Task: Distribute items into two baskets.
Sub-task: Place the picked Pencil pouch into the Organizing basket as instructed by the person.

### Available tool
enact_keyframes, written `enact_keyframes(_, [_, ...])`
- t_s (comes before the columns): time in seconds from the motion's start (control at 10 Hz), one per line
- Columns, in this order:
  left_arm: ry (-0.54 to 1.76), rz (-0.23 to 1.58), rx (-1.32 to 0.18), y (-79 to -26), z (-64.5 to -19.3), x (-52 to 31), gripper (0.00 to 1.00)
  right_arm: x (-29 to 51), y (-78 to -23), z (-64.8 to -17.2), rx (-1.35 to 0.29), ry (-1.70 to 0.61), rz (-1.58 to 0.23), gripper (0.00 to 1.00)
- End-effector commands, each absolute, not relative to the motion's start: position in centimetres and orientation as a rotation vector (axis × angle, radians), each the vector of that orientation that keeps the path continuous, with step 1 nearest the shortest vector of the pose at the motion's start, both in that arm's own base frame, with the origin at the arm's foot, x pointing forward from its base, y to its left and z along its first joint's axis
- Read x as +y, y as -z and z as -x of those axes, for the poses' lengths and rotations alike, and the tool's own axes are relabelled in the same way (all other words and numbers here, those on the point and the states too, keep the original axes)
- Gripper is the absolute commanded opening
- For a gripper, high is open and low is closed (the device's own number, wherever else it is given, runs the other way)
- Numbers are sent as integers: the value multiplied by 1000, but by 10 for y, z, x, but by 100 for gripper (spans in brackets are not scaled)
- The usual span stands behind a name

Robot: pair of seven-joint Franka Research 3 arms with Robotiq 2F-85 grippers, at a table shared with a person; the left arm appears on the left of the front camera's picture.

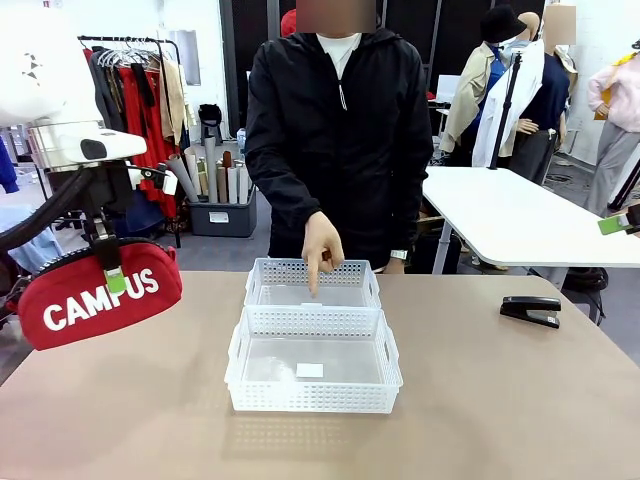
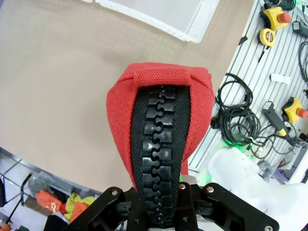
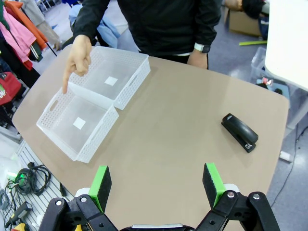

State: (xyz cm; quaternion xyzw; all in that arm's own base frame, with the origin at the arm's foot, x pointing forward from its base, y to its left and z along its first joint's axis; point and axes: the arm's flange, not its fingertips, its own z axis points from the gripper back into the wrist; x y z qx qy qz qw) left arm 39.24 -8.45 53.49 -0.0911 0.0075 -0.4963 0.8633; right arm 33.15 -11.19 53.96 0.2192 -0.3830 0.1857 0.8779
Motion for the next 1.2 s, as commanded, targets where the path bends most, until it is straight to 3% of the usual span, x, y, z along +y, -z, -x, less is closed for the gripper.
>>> enact_keyframes(0.0, [1029, 173, 9, -538, -392, -83, 0, -112, -541, -332, -808, -392, -470, 100])
enact_keyframes(0.5, [1040, 191, 16, -535, -392, -85, 0, -112, -541, -332, -808, -392, -470, 100])
enact_keyframes(0.7, [1096, 193, -43, -539, -404, -105, 0, -112, -541, -332, -808, -392, -470, 100])
enact_keyframes(1.1, [1225, 153, -1, -534, -425, -152, 0, -112, -541, -332, -808, -392, -470, 100])
